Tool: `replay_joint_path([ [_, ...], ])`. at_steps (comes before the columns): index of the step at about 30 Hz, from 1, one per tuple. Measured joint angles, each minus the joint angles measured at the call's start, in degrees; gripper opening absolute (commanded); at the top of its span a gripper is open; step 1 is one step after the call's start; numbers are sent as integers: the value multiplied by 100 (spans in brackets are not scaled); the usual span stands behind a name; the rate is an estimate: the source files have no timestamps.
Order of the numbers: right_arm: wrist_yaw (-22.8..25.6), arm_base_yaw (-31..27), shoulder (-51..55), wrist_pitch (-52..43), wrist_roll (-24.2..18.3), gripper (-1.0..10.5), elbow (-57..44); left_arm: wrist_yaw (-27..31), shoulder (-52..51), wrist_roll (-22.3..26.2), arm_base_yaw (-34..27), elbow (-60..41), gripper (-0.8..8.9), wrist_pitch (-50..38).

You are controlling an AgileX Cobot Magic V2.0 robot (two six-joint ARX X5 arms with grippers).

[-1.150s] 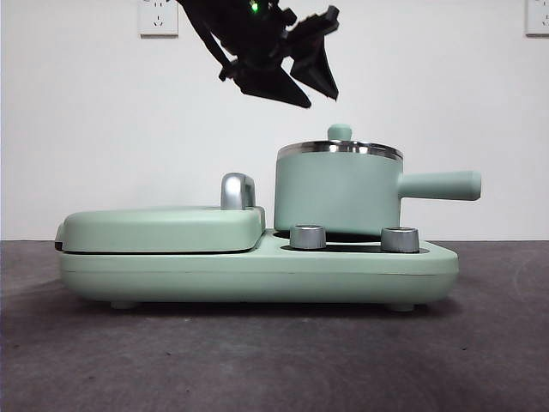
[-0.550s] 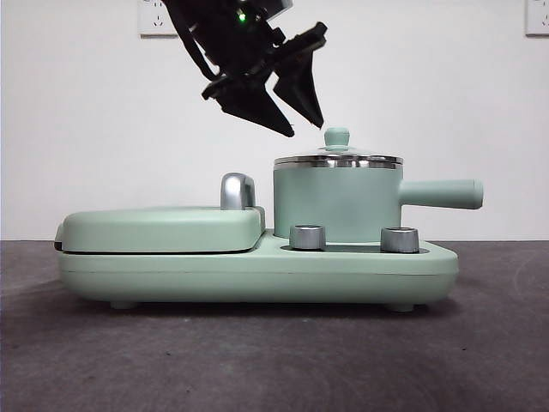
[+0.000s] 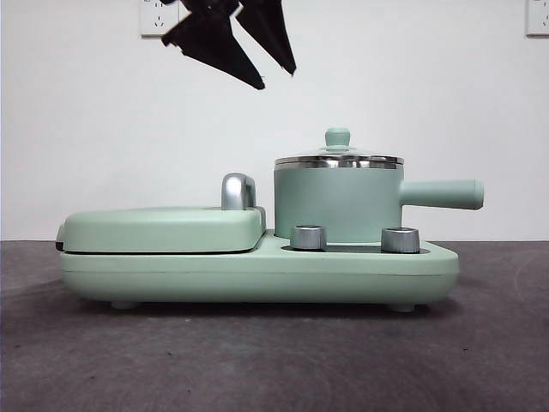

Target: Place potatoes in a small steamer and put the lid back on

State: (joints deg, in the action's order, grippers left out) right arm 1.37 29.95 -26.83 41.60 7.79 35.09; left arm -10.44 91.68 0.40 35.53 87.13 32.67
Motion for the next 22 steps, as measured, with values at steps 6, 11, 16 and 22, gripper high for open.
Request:
replay_joint_path([
  [6,-411,0,-702,-498,0,271,0,0,-542,-109,-4,-531,249,129],
  [11,-750,0,-1287,-1239,0,271,0,4,-1228,-247,-24,-1397,249,-57],
  [16,-1095,0,-1808,-1808,0,271,2,289,-2203,-599,-26,-2625,249,-481],
  [22,-1193,0,-2352,-1985,0,271,197,623,-3410,-1060,-44,-3849,248,-452],
])
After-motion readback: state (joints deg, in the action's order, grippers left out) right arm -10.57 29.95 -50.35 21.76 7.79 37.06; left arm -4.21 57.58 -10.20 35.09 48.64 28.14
